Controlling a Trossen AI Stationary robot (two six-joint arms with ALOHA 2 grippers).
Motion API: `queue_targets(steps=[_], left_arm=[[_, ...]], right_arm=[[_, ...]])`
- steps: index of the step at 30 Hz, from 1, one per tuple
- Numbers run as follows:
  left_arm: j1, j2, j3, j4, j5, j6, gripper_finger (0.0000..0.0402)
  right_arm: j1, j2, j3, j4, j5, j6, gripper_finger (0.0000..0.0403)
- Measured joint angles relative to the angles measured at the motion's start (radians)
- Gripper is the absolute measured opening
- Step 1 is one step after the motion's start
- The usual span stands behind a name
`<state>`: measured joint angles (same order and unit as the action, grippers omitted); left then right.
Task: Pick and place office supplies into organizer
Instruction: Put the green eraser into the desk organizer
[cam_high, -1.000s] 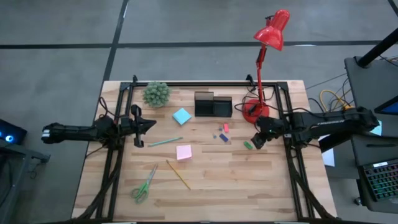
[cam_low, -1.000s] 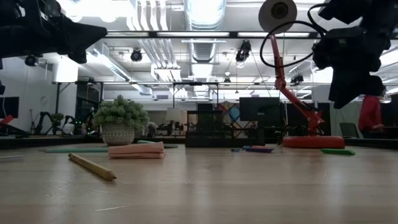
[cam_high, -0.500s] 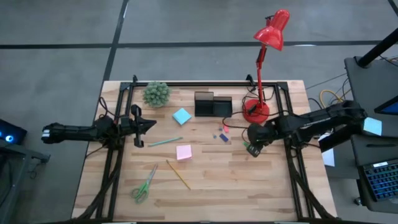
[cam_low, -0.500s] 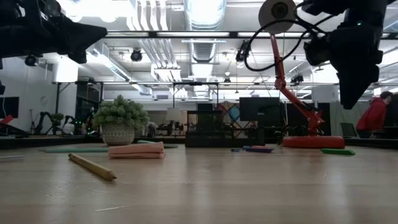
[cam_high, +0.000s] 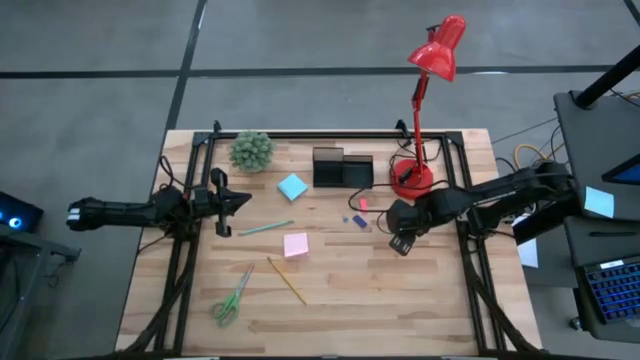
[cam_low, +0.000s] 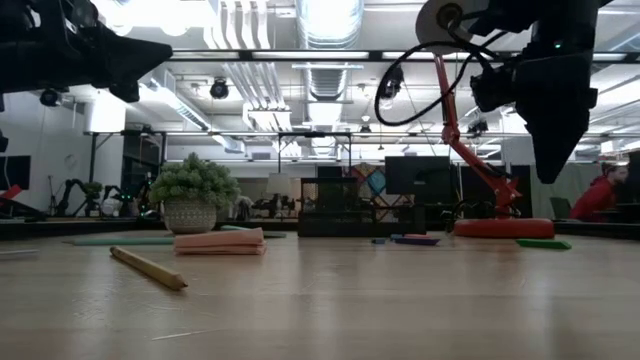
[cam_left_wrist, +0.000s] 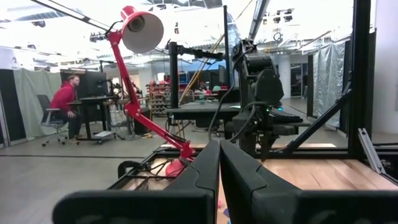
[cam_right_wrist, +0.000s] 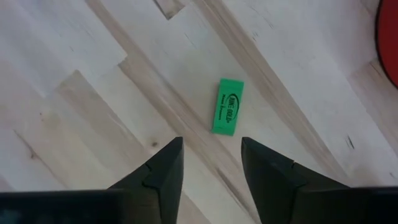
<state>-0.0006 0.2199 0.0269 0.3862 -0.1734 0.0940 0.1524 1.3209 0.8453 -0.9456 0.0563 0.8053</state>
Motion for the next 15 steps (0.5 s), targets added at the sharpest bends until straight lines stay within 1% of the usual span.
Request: queue_targets(steps=[7,10,15], left_arm=[[0.0,-0.001,0.0,0.0,0.0,0.0,0.0],[0.0,0.0,0.0,-0.001,0.0,0.0,0.0],[0.0,0.0,0.0,0.0,0.0,0.0,0.0]], right_arm=[[0.0,0.028,-0.003,0.001,0.001,0.006,0.0196],[0.0,0.03,-0.003,0.003,0.007,0.007,0.0203],[-0.008,0.03,-0.004,0.013,0.053,0.009,0.0203]])
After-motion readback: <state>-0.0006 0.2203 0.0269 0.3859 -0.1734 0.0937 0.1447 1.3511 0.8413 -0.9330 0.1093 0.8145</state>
